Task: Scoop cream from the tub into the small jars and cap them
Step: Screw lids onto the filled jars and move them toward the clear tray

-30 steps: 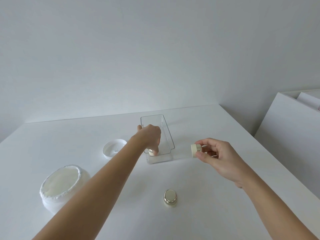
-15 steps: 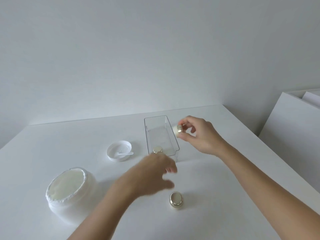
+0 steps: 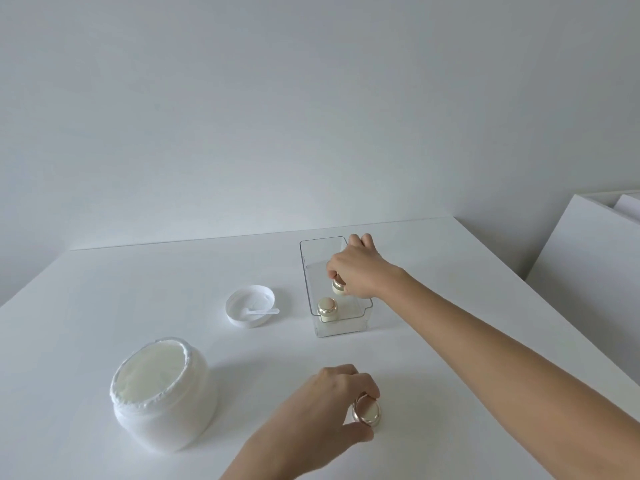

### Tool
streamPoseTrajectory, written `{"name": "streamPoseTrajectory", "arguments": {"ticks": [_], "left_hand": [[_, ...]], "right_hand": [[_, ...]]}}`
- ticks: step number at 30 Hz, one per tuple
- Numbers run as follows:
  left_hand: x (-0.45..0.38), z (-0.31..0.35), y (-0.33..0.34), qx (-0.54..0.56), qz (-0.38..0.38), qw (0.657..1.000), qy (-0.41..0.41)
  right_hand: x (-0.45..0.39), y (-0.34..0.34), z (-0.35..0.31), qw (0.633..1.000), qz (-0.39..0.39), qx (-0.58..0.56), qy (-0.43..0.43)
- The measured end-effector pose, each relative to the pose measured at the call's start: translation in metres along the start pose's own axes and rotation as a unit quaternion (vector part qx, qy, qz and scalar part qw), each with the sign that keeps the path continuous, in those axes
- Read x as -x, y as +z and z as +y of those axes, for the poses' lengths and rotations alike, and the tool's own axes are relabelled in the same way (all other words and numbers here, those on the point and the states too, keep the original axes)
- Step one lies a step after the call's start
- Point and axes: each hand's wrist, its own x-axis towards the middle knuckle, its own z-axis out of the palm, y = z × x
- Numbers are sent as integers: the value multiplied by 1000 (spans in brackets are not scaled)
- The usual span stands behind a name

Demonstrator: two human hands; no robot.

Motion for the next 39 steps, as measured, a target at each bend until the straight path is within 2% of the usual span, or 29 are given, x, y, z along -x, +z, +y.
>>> {"name": "streamPoseTrajectory", "arguments": {"ticks": [8,14,19,23,25,28,32,36,39], "left_hand": [[6,-4,-3,-3,12,1000,15],[10,-3,-17,21,51,997,50],[2,-4,-54,17,100,994,43],[-23,-16,-93,-8,157,987,10],[-44,-24,-107,-19,166,986,-14],[-78,-35,-117,-44,146,987,-39],[-118,-48,-113,-97,86,989,-76],[-140,-62,-101,-145,46,983,-100],[-148,-69,-93,-183,27,976,-111]], "right_hand": [[-4,8,-5,998,-21,57,11],[1,6,-4,999,-21,31,12],[31,-15,1,995,86,-52,26],[88,-20,-1,969,193,-147,49],[120,-14,-11,950,207,-227,54],[154,10,-34,930,170,-322,56],[171,47,-56,926,91,-359,72],[172,61,-68,935,18,-345,85],[172,68,-75,959,-1,-271,83]]}}
